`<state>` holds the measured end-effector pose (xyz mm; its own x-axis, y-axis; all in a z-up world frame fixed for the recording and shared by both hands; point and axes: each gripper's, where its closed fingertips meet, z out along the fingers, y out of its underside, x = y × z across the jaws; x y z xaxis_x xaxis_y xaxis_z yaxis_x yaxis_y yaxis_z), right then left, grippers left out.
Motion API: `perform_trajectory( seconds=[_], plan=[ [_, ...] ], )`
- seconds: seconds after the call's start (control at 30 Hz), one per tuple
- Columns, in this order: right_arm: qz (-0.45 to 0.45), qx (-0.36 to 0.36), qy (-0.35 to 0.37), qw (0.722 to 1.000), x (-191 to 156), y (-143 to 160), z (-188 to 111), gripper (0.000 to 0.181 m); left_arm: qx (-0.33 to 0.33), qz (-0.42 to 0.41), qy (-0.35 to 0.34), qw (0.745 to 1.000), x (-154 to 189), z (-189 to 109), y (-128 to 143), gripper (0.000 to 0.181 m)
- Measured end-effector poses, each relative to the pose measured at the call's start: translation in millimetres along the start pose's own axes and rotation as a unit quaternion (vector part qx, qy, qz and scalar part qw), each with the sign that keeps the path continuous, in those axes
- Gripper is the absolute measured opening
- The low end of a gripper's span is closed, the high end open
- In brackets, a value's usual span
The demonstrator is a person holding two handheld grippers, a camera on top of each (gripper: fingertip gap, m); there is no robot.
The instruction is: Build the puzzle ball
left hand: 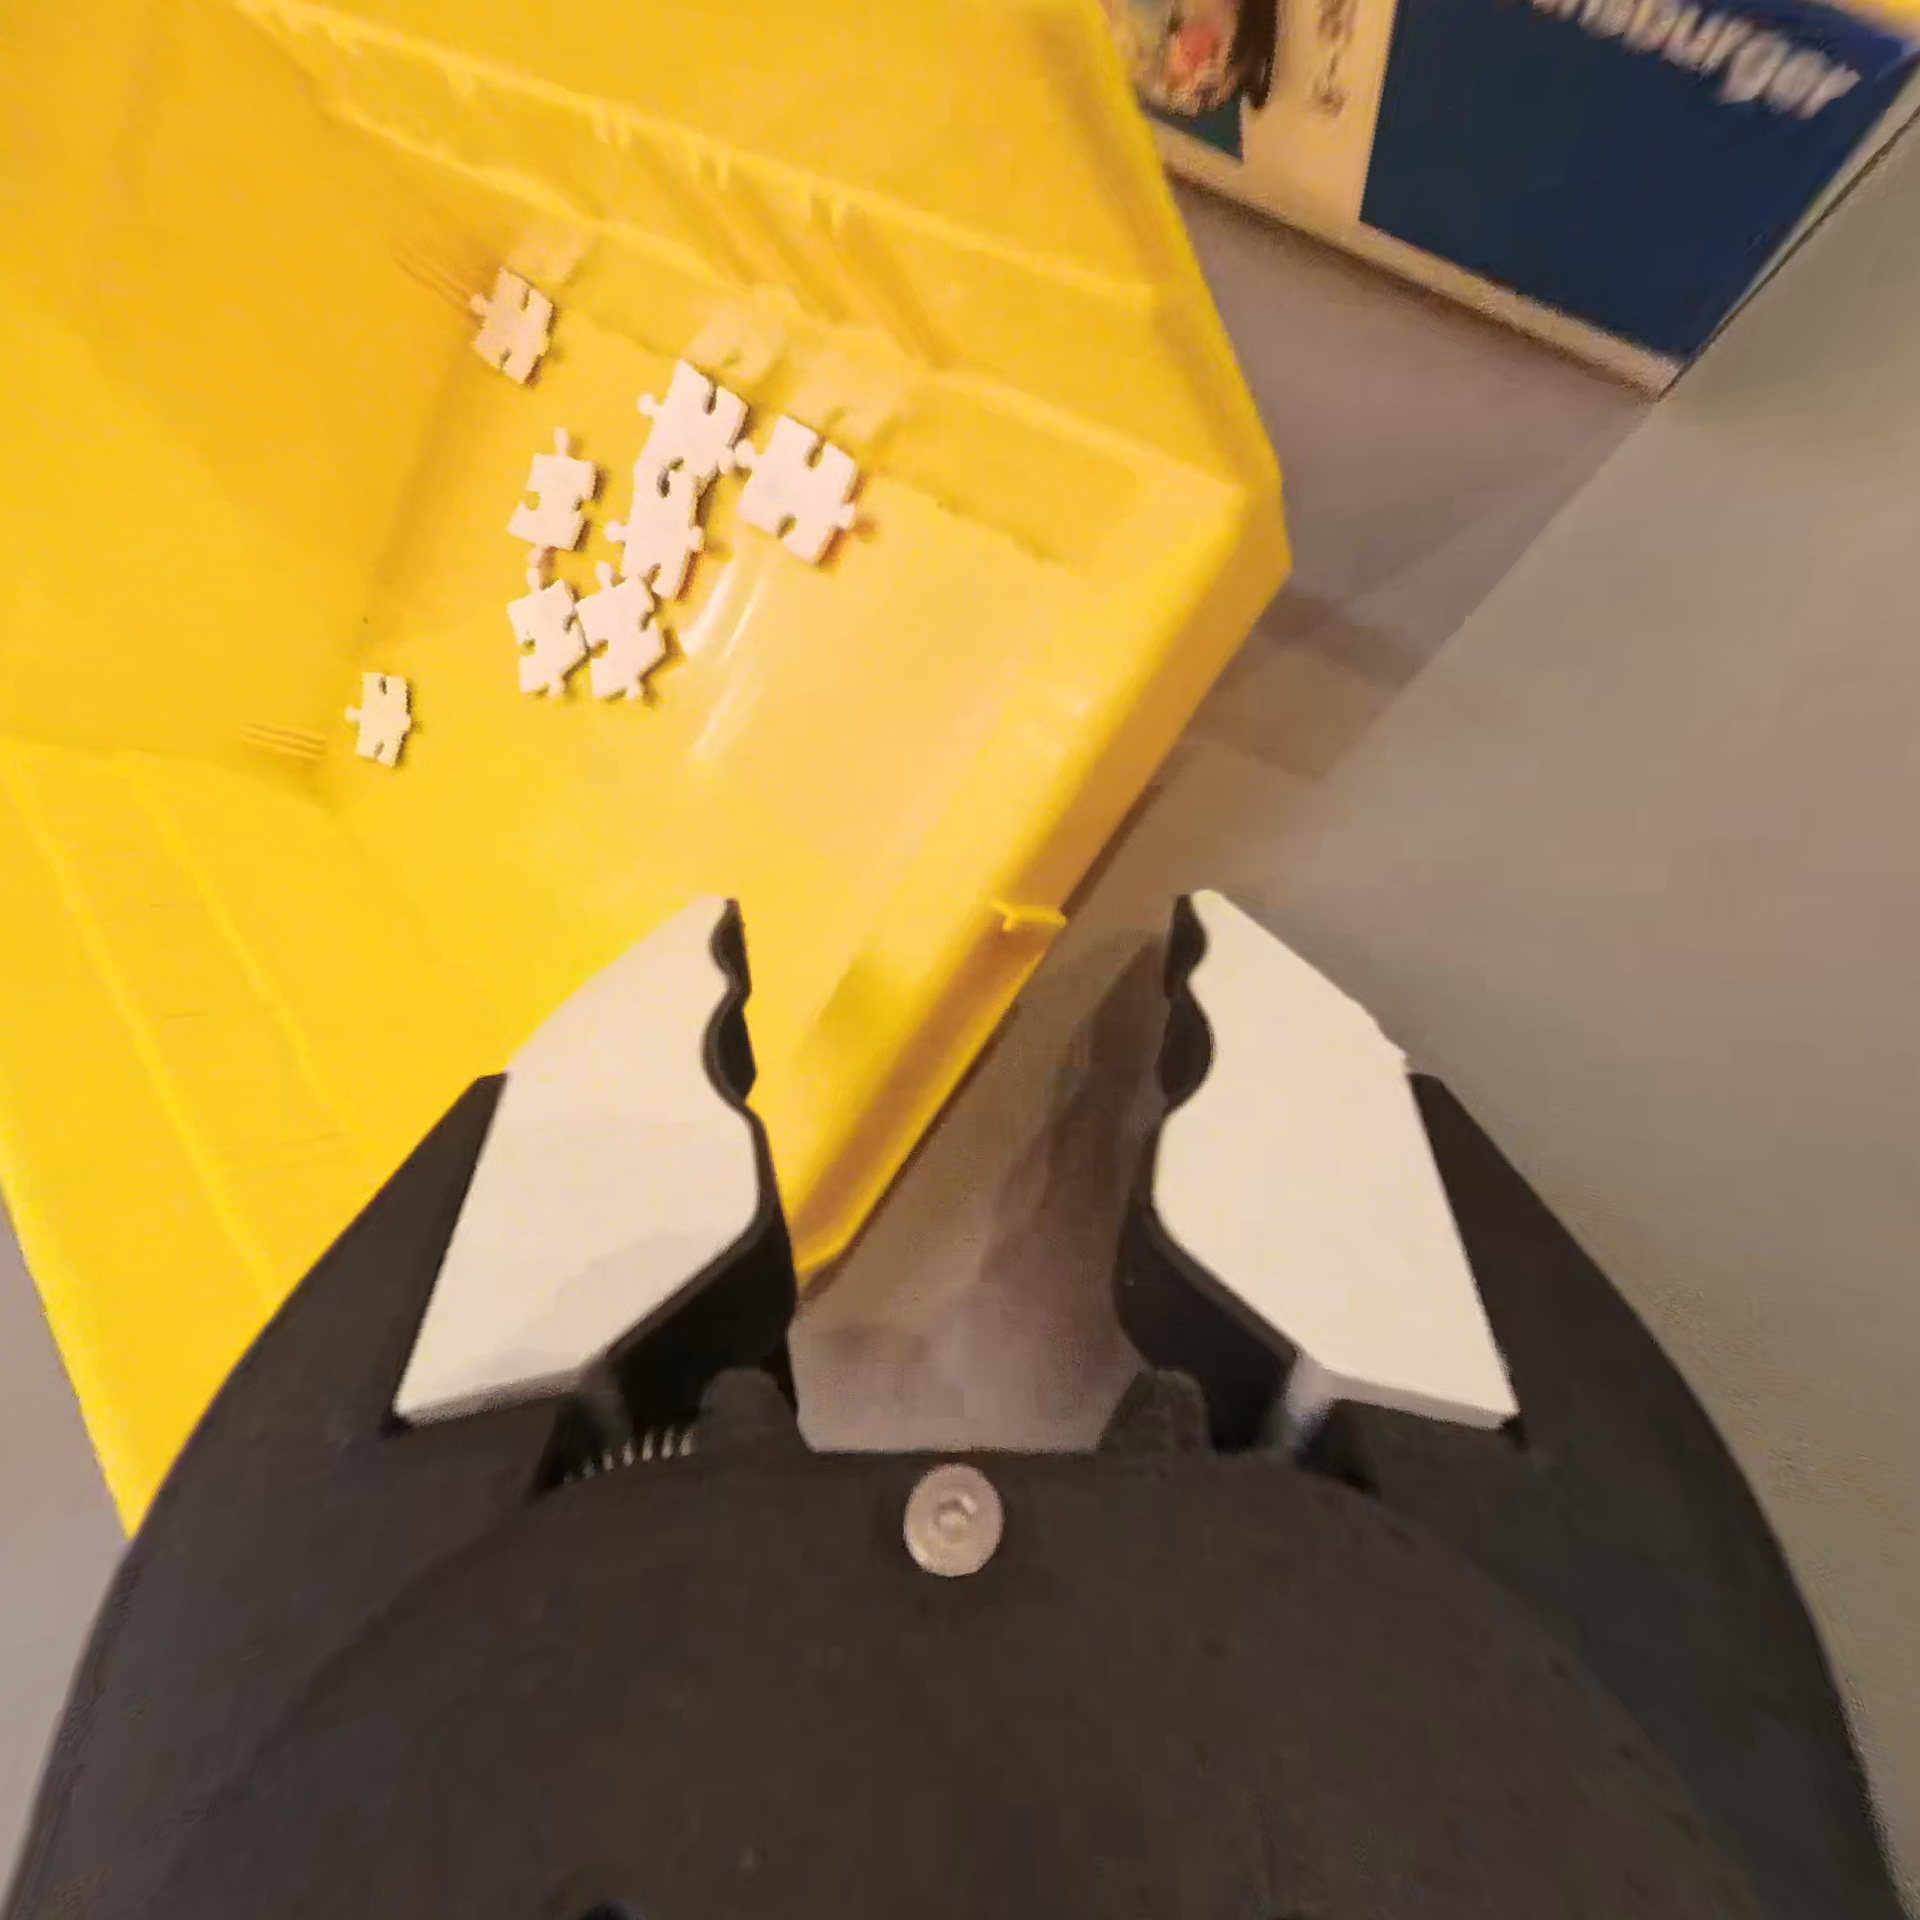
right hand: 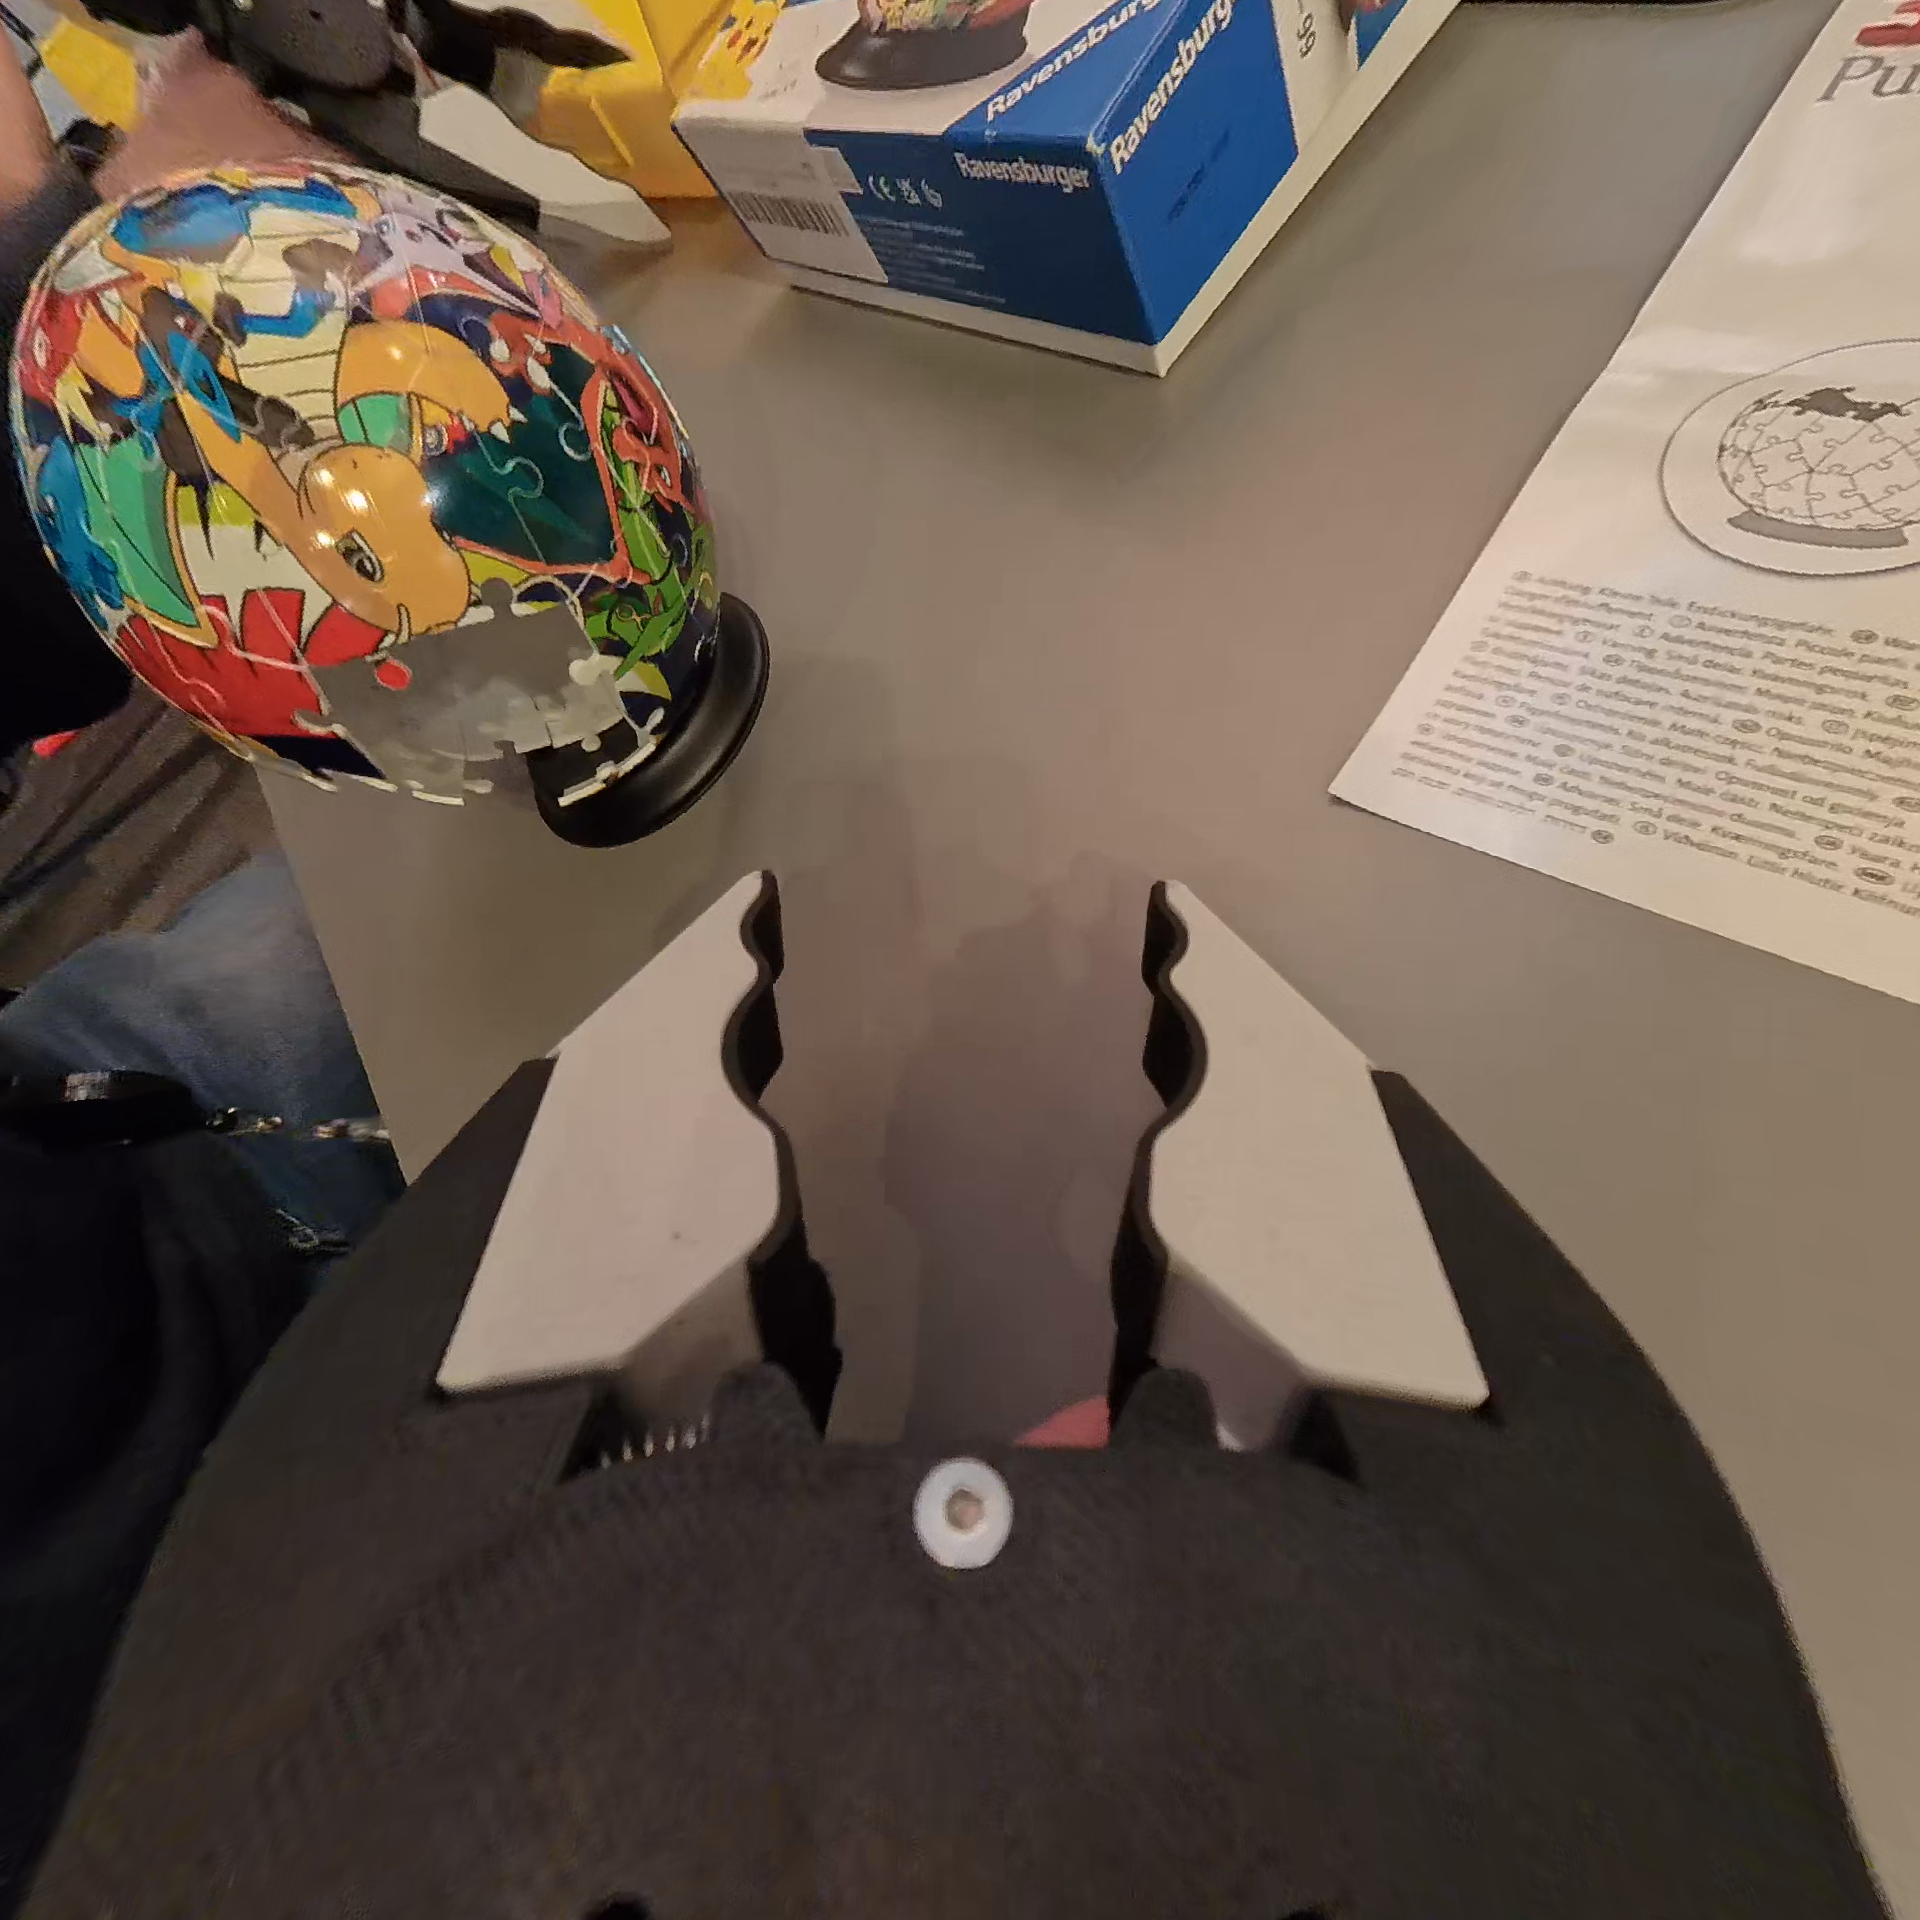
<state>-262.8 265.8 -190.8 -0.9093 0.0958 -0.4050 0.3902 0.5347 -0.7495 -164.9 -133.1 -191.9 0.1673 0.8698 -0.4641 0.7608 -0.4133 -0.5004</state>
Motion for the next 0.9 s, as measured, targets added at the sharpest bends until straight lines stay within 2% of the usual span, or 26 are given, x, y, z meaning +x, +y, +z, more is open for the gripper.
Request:
perform_trajectory(
  seconds=[0.03,0.07,0.2,0.4,0.57,0.9],
  plan=[
    [0.002,-0.001,-0.001,1.0,0,0,0,0.068,-0.005,0.004,0.017,1.0,4,3,1,0.064],
    [-0.001,-0.004,0.001,1.0,0,1,1,0.068,-0.004,0.003,0.031,1.0,8,5,2,0.06],
    [-0.017,-0.017,0.005,1.0,-2,5,3,0.068,-0.003,0.016,0.008,1.0,1,4,3,0.041],
    [-0.023,-0.022,0.003,0.999,-3,6,4,0.065,0.008,0.057,0.011,0.998,16,-10,9,0.04],
    [-0.024,-0.036,0.004,0.999,-4,9,7,0.062,0.028,0.062,0.019,0.998,28,-21,14,0.04],
    [-0.01,-0.032,0.007,0.999,-2,9,6,0.059,0.028,0.063,0.018,0.997,50,-36,15,0.041]
  ],
)
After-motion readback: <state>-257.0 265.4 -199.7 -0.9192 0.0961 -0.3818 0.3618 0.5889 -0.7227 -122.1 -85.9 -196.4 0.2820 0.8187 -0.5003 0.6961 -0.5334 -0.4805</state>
